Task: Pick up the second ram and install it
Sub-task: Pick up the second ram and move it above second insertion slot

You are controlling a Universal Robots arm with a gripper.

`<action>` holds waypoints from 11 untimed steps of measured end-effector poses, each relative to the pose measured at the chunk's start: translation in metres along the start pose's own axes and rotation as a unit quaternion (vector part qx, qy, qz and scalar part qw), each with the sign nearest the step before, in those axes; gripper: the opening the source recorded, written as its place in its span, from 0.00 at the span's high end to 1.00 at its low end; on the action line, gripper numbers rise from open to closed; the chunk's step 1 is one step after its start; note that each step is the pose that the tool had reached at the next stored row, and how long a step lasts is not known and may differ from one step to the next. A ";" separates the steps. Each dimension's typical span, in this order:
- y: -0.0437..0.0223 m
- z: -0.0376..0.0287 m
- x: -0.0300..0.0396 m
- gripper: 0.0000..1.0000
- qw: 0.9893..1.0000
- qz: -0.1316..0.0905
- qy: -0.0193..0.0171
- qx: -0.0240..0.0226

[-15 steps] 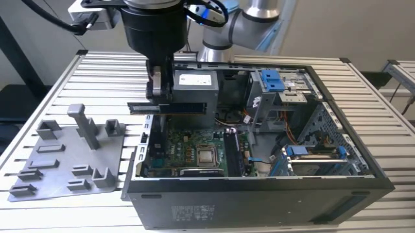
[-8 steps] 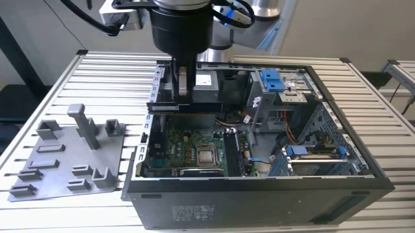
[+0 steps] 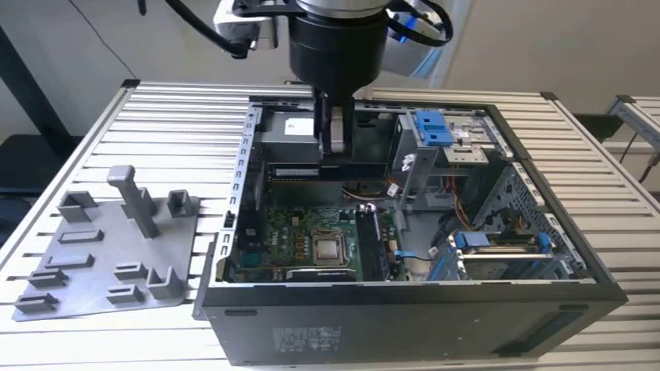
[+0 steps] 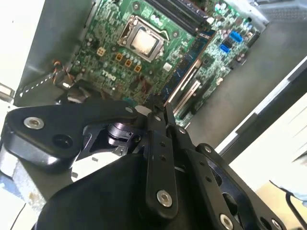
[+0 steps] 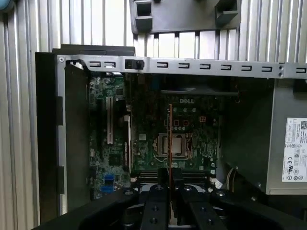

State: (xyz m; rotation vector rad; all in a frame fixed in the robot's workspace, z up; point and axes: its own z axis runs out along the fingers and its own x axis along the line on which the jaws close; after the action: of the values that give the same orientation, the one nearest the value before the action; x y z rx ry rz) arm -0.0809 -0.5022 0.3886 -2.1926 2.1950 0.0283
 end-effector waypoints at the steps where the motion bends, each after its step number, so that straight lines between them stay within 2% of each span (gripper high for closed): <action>1: -0.0045 0.0001 0.0000 0.86 1.000 0.000 0.000 0.000; 11: -0.0498 0.0007 0.0000 0.86 1.000 0.000 0.000 0.000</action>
State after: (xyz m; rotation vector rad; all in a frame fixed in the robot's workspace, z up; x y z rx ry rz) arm -0.0311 -0.5022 0.3886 -2.1926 2.1950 0.0282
